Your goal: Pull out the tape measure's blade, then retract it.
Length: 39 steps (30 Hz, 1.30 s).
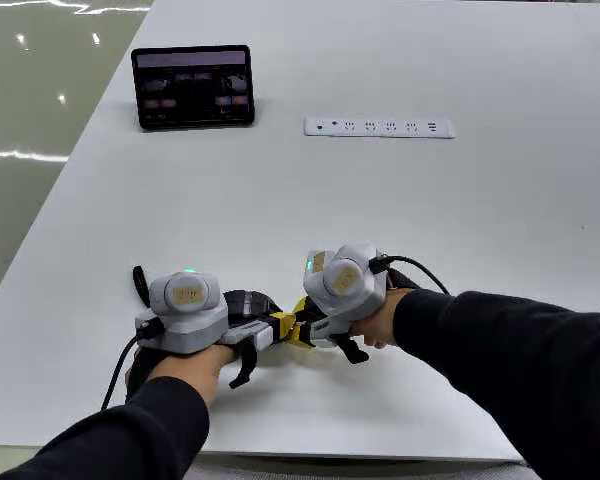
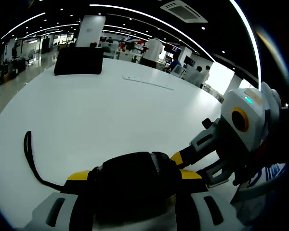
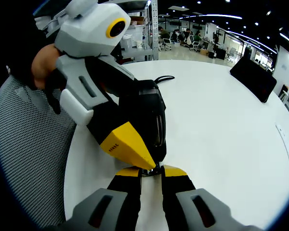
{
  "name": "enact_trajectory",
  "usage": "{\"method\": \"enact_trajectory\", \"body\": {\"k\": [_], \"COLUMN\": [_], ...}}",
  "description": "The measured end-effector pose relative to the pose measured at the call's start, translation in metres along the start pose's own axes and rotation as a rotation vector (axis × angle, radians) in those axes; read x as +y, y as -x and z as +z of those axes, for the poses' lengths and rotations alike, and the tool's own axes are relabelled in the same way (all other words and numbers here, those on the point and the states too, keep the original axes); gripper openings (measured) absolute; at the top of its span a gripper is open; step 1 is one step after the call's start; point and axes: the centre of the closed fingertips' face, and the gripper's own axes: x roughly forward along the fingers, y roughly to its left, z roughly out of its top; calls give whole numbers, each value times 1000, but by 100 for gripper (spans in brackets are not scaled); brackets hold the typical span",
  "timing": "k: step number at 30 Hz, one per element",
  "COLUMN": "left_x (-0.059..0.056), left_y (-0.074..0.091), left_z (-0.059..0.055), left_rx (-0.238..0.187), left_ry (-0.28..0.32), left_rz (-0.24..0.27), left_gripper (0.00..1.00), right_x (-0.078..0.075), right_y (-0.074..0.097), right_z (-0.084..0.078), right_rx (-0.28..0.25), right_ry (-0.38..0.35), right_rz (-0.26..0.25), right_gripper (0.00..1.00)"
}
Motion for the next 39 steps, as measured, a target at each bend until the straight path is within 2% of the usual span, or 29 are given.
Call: {"method": "enact_trajectory", "body": {"k": [10, 17, 39], "left_x": [1, 2, 2], "left_y": [0, -1, -2], "left_z": [0, 0, 0], "left_rx": [0, 1, 5], "left_ry": [2, 3, 9], "left_rz": [-2, -3, -12], "left_gripper": [65, 65, 65], "right_x": [0, 0, 0], "right_y": [-2, -3, -3], "right_z": [2, 3, 3], "right_rx": [9, 43, 36], "right_ry": [24, 43, 37], "right_rz": [15, 38, 30], "right_gripper": [12, 11, 12]}}
